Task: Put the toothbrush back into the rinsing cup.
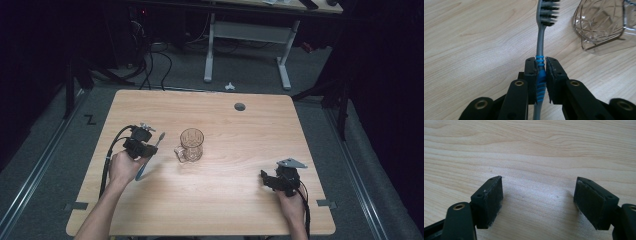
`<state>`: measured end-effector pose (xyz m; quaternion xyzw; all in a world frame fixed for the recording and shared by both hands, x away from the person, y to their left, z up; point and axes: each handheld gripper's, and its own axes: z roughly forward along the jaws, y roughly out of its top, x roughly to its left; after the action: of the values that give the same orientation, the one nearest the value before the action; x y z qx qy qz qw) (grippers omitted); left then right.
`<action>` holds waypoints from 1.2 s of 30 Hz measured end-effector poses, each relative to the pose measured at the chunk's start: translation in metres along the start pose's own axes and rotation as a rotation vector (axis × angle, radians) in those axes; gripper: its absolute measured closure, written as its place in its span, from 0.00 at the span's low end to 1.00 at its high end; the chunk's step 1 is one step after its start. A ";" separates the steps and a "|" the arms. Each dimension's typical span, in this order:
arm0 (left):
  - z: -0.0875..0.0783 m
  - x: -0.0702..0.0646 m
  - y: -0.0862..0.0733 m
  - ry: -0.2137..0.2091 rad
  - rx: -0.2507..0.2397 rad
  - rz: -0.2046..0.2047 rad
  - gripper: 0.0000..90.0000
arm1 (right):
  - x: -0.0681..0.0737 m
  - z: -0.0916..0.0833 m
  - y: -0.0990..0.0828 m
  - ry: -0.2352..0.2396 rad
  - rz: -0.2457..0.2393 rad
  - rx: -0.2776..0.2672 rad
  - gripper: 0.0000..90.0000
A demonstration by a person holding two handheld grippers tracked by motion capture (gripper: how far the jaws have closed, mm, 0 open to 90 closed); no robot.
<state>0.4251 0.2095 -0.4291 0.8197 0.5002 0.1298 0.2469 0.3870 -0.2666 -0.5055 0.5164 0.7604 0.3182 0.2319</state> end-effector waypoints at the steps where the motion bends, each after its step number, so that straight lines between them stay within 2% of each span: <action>1: -0.002 -0.001 0.000 -0.002 -0.009 0.000 0.88 | 0.000 0.000 0.000 0.000 0.000 0.000 0.26; 13: -0.020 -0.009 -0.003 -0.039 -0.096 0.010 0.89 | 0.000 0.000 0.000 0.000 0.000 0.000 0.26; 23: -0.029 -0.014 -0.004 -0.055 -0.139 0.023 0.89 | 0.000 0.000 0.000 0.000 0.001 0.000 0.26; 36: -0.040 -0.017 -0.005 -0.096 -0.222 0.010 0.89 | 0.000 0.000 0.000 -0.001 0.002 0.000 0.26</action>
<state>0.3947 0.2072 -0.3972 0.7952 0.4661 0.1463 0.3593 0.3871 -0.2665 -0.5055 0.5174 0.7599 0.3180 0.2320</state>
